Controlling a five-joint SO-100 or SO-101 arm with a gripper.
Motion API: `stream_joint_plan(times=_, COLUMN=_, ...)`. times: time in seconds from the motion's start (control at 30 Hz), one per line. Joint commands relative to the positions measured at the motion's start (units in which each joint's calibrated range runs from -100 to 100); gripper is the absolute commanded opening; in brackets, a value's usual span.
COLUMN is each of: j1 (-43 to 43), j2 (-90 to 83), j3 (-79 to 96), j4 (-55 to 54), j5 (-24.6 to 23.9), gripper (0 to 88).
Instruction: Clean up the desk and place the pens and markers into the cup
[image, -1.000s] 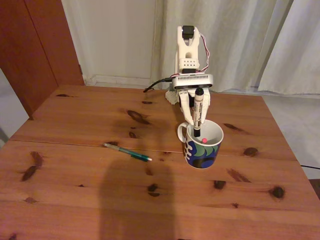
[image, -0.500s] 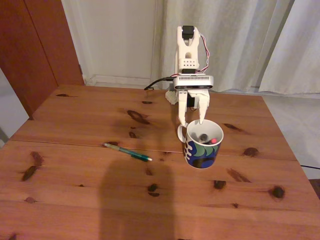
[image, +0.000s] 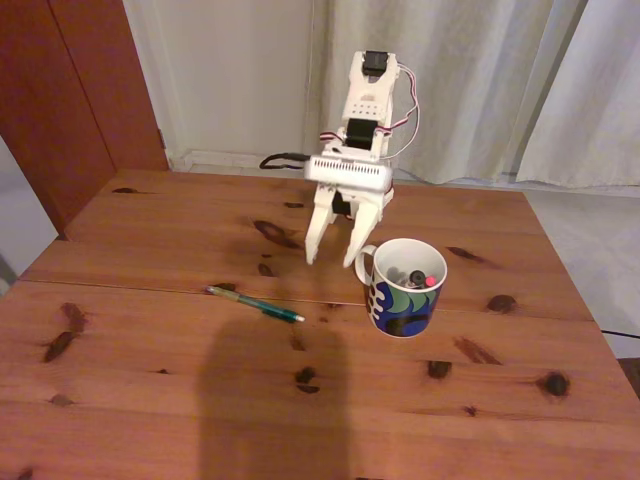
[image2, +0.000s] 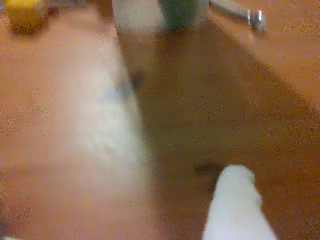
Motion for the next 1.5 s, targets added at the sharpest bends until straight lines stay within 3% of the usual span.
stream_joint_plan(times=0.0, j1=2.6, j2=4.4, j3=-11.6, j4=10.4, j5=3.8, gripper=18.1)
stream_joint_plan(times=0.17, j1=6.0, j2=12.1, j3=-17.5, j4=16.2, j5=11.3, gripper=18.1)
stream_joint_plan(times=0.67, j1=14.3, j2=23.2, j3=-23.5, j4=16.9, j5=31.1, gripper=18.5)
stream_joint_plan(times=0.83, j1=16.6, j2=23.1, j3=-26.8, j4=31.4, j5=37.1, gripper=18.6)
stream_joint_plan(times=1.1, j1=19.8, j2=24.4, j3=-43.4, j4=63.4, j5=42.1, gripper=18.7)
stream_joint_plan(times=1.27, j1=20.2, j2=30.0, j3=-51.8, j4=70.9, j5=42.2, gripper=18.7)
stream_joint_plan(times=1.47, j1=21.2, j2=39.9, j3=-61.5, j4=72.4, j5=42.2, gripper=18.7)
